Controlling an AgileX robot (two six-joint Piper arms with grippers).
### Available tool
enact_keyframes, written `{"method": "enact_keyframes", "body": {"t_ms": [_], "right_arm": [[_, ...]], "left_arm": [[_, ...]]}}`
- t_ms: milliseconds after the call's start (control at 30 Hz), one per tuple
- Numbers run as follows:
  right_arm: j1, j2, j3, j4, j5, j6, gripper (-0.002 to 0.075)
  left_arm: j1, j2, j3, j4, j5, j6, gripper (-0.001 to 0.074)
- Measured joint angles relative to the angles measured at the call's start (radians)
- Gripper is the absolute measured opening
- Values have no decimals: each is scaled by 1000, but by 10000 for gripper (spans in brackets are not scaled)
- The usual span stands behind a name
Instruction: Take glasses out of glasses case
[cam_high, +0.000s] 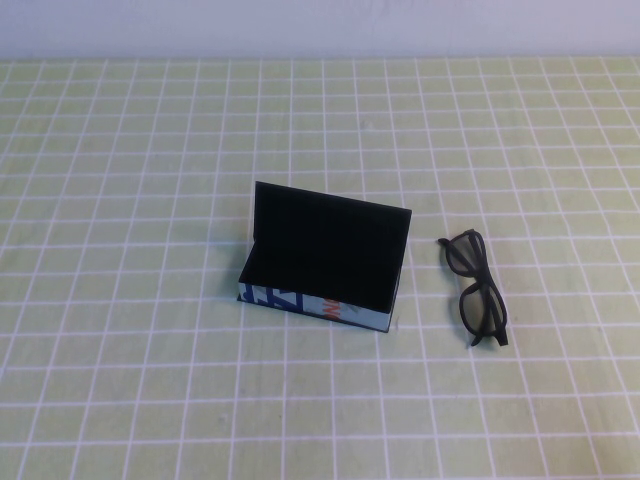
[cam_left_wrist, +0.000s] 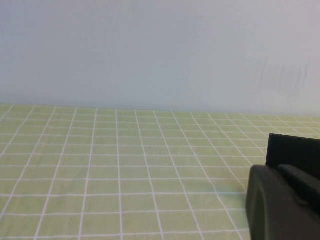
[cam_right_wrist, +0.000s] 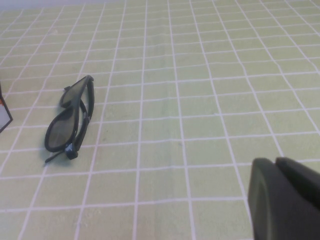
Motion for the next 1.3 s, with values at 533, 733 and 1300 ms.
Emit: {"method": "enact_keyframes", "body": {"t_ms": [533,733,1300], "right_arm": [[0,0,0,0,0,0,-18],[0,0,0,0,0,0,-18],[0,0,0,2,2,0,-18]], "left_arm": [[0,0,0,23,-49,31,-4],[0,0,0,104,-50,9,-4],[0,0,0,1355,219,-1207,-4]]}}
